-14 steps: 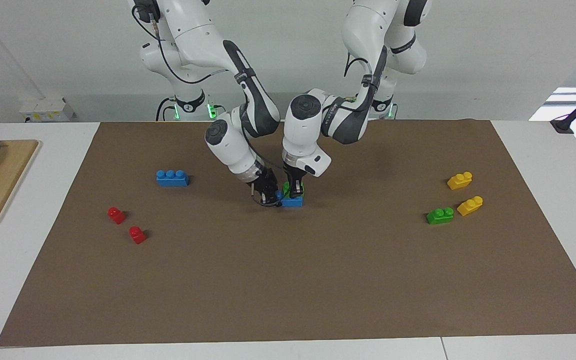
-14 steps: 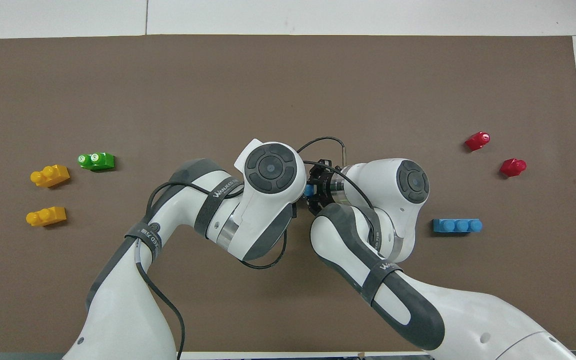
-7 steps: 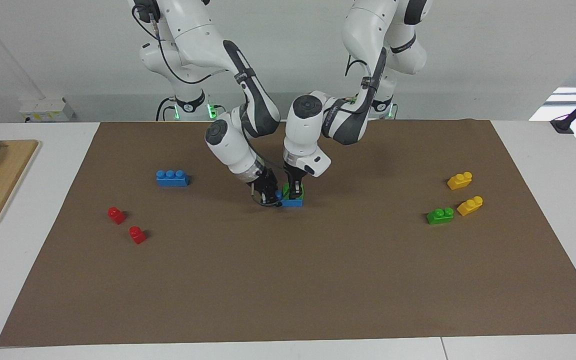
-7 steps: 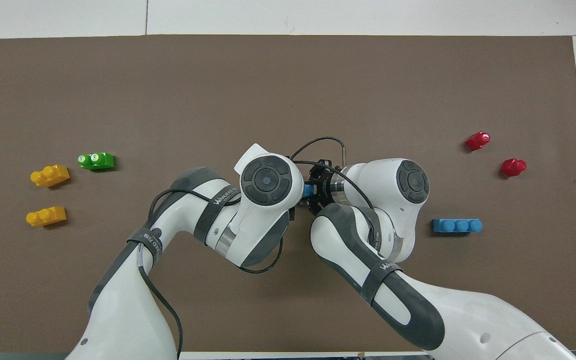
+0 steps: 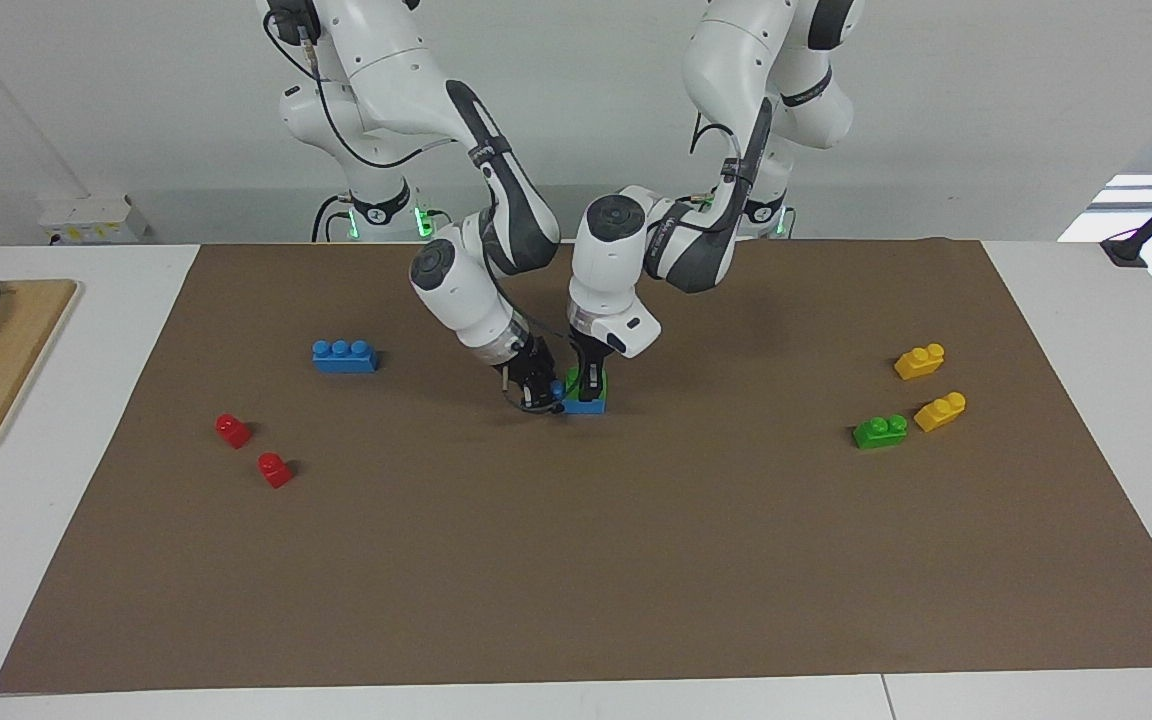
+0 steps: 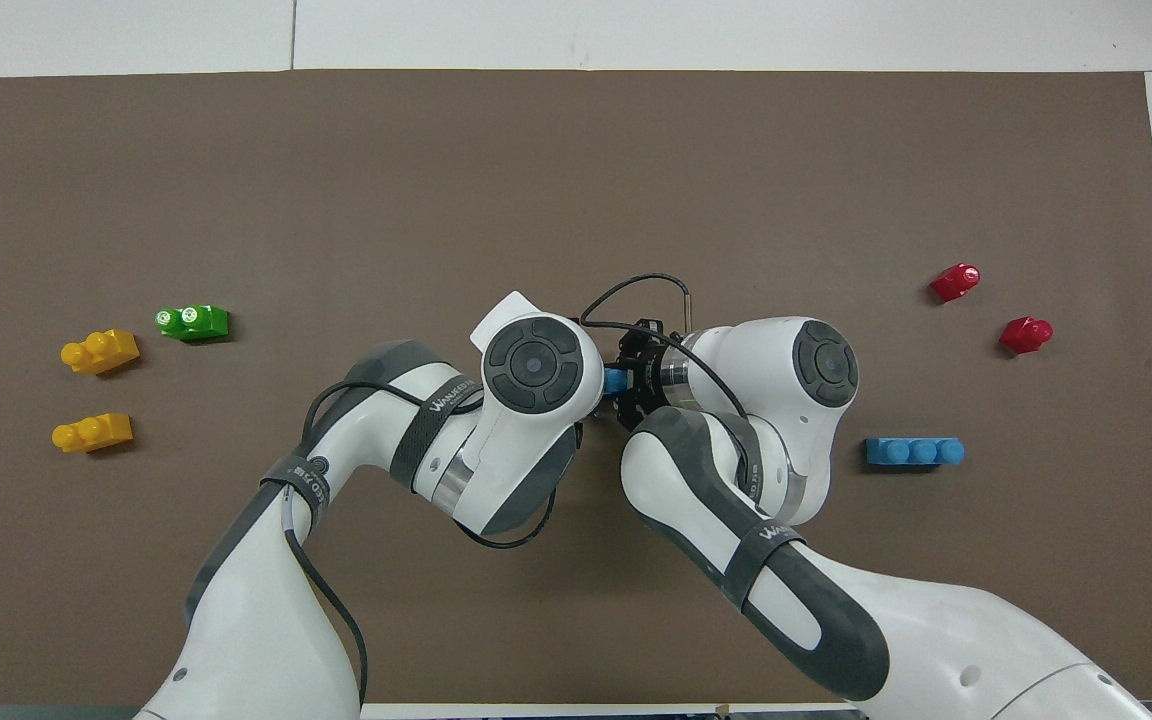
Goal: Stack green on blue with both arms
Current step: 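Press the green brick onto the blue brick with the left gripper, then open and withdraw the left gripper while the right gripper releases the stack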
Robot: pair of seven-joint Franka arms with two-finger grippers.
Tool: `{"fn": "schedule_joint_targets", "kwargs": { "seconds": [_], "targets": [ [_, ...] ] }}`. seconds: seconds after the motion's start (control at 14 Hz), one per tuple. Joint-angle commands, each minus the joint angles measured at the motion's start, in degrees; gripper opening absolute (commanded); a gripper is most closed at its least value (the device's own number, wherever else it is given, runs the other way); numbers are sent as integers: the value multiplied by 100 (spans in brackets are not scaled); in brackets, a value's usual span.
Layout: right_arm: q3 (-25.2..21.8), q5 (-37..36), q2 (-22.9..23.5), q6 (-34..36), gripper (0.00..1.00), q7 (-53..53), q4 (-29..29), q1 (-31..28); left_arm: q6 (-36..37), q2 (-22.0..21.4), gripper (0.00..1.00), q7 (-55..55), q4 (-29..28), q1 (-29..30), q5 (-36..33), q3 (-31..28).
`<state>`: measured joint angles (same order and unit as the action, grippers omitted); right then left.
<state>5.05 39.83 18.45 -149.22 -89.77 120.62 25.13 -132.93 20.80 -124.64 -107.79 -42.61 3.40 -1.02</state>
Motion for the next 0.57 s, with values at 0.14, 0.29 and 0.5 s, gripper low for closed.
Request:
{"fn": "schedule_joint_targets", "kwargs": {
  "seconds": [0.14,0.29,0.5],
  "targets": [
    [13,174,-17,-143,12,91,164,-26,486,-67,100,115,284,199,20,-57],
    [13,174,-17,-99,80,47,129,-35,723,-356,100,133,364,524,47,-48],
    [13,174,-60,138,96,30,32,-140,1338,-874,100,229,373,937,55,-57]
  ]
}}
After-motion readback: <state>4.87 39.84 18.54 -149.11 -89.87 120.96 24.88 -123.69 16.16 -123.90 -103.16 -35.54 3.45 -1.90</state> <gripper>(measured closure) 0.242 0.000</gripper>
